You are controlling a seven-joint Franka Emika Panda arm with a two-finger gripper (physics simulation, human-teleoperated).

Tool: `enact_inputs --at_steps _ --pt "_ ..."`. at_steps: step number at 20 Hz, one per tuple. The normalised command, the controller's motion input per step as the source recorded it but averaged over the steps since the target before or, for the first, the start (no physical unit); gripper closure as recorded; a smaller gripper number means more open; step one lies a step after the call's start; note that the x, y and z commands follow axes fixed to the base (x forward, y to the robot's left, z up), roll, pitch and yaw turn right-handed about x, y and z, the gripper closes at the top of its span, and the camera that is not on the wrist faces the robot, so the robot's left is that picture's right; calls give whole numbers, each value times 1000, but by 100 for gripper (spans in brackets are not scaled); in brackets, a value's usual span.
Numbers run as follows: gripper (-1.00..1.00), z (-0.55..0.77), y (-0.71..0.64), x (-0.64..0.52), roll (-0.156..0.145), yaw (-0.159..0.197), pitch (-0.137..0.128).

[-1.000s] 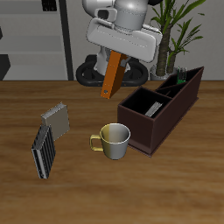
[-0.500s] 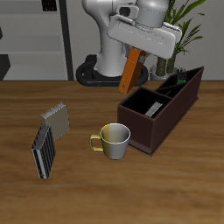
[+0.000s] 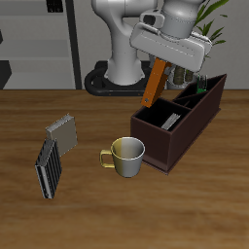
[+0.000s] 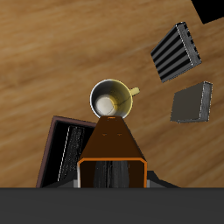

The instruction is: Place the green book into the left desk caddy's left compartment and place the black book into the left desk caddy's right compartment and place the orange book into the left desk caddy's right compartment

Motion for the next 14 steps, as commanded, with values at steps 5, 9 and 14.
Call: enact_inputs --at_steps 5,9,14 --pt "100 -131 375 5 32 -53 53" --pt "100 -146 203 -15 27 -28 26" --pt "100 -124 238 73 47 -8 7"
